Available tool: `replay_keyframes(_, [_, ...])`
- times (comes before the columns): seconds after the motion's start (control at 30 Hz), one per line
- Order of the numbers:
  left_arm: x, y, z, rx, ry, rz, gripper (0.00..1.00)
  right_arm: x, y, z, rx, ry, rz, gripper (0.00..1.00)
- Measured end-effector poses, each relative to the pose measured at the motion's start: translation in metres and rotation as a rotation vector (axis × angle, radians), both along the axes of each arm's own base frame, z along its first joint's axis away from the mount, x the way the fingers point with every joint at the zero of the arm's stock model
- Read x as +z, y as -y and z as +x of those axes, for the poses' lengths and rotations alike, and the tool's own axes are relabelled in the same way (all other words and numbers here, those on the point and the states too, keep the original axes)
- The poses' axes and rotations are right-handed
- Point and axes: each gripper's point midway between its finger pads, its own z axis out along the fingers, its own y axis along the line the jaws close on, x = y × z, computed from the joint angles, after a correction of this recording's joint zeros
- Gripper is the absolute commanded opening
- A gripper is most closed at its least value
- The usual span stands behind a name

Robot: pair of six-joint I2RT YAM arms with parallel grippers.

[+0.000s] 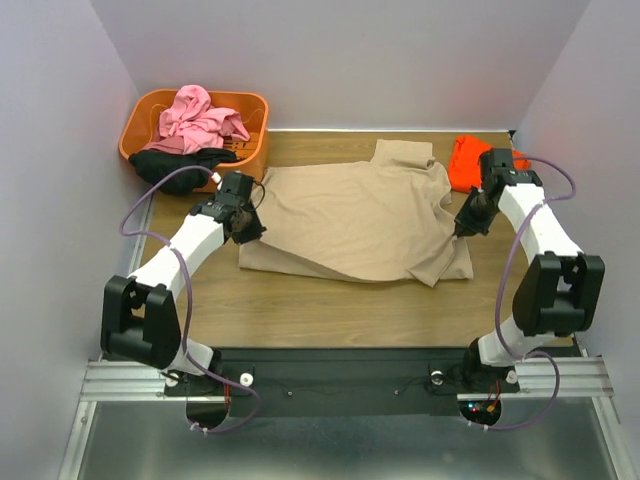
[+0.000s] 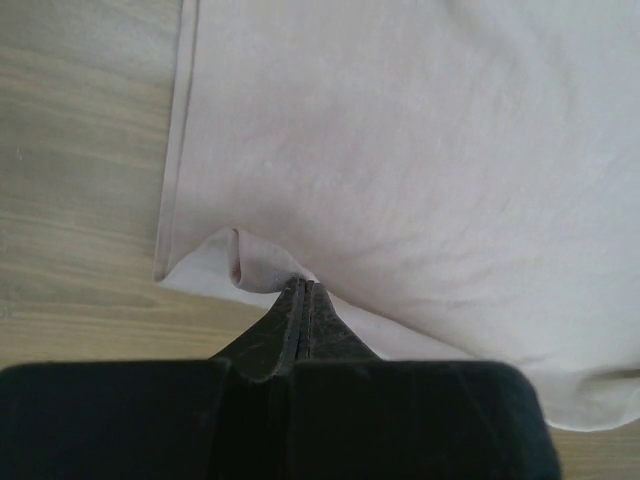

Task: Fold and stack the t-shirts
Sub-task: Fold the tshirt

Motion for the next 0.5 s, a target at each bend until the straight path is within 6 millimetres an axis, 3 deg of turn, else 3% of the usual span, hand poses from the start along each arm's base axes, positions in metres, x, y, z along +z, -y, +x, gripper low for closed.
replay_keyframes(0.3, [-0.005,-0.012,0.034,0.013,0.0,0.026,0.0,-0.011,0.006,0.077,0.047,0.051,-0.021,0.0])
replay_keyframes(0.5, [-0.009,-0.017,0.059,0.02,0.004,0.03,0.0,-0.009,0.007,0.106,0.069,0.084,-0.023,0.0])
